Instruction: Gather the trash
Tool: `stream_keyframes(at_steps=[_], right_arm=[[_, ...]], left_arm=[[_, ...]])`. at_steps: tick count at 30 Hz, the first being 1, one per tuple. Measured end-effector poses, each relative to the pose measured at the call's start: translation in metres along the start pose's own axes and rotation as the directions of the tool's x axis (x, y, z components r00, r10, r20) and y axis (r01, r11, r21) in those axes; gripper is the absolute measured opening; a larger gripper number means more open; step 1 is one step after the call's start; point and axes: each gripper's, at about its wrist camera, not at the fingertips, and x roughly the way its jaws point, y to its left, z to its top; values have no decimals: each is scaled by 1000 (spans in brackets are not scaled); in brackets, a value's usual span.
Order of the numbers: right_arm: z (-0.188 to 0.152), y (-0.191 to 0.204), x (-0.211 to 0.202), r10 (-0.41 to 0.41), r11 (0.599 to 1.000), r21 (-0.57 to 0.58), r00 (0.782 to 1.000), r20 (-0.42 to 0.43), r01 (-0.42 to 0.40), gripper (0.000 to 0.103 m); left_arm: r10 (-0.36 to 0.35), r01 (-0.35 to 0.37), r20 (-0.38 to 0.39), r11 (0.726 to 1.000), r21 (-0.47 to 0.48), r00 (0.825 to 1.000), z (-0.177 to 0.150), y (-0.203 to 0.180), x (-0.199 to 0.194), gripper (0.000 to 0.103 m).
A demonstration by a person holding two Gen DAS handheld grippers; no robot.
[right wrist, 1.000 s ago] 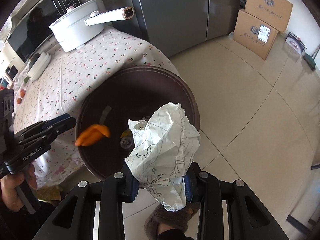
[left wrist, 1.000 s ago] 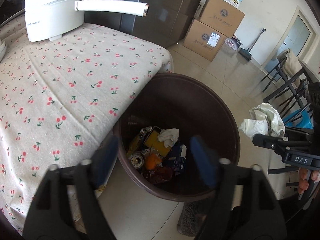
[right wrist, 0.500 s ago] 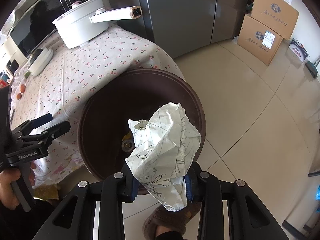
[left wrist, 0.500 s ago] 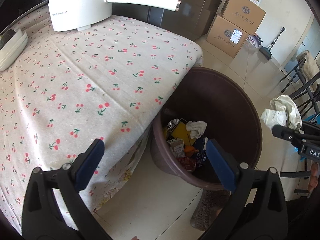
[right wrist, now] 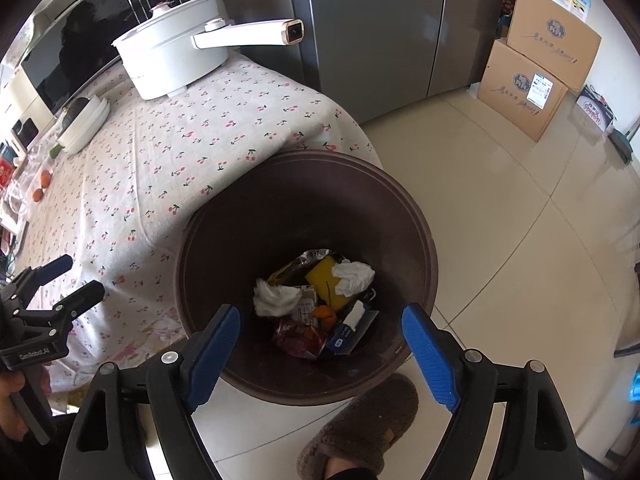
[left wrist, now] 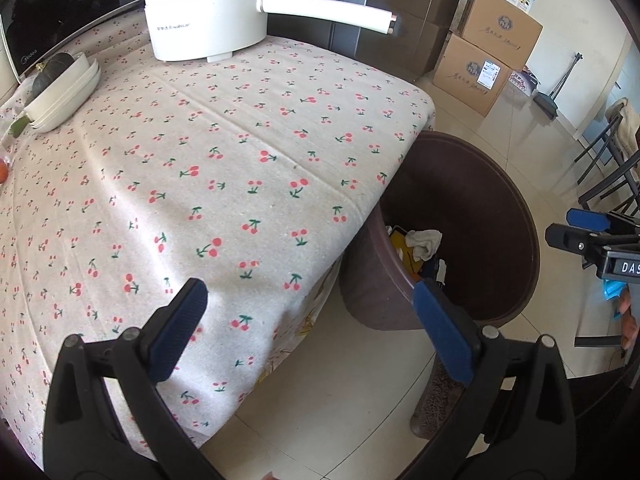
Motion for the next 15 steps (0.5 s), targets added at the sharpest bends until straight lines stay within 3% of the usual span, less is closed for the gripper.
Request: stream_keyframes(at_steps=[5, 7, 15], right_arm=[[-4, 12, 1, -9, 999, -33, 1000, -3, 8, 91], [-6, 18, 2, -34, 998, -57, 999, 0, 34, 102], [-18, 39, -1, -79, 988, -136, 997, 8, 80, 103]], left_arm=[[22, -22, 5, 1000, -2, 1000, -8, 9, -10, 102], [41, -41, 8, 999, -6, 999, -12, 13, -15, 102], [151, -149, 76, 988, -31, 986, -32, 23, -48, 102]])
